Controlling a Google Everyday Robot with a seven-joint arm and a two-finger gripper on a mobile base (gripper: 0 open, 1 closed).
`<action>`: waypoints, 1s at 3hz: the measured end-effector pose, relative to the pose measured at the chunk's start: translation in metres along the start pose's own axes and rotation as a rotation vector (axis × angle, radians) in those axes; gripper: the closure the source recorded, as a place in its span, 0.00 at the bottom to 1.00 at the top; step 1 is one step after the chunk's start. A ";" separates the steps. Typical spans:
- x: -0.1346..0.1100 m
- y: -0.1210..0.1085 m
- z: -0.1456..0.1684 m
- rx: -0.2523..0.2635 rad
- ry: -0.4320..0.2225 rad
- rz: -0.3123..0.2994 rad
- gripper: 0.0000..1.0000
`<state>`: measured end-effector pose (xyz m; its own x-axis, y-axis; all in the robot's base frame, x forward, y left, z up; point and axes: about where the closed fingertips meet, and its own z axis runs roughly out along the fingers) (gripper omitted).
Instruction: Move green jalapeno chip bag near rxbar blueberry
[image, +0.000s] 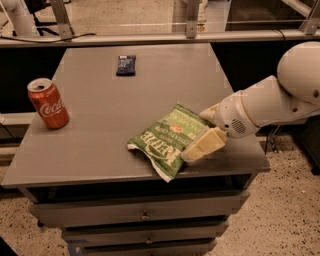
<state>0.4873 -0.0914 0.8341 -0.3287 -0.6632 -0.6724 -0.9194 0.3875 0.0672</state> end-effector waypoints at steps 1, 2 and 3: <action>0.002 0.002 0.007 -0.009 -0.014 0.026 0.41; 0.003 0.002 0.009 -0.009 -0.019 0.039 0.65; -0.001 -0.004 0.004 0.008 -0.024 0.043 0.87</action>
Offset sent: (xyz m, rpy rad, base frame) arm 0.0003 0.0017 -0.0119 0.0407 0.0344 -0.0436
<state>0.4918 -0.0899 0.8318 -0.3621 -0.6305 -0.6865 -0.9029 0.4201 0.0904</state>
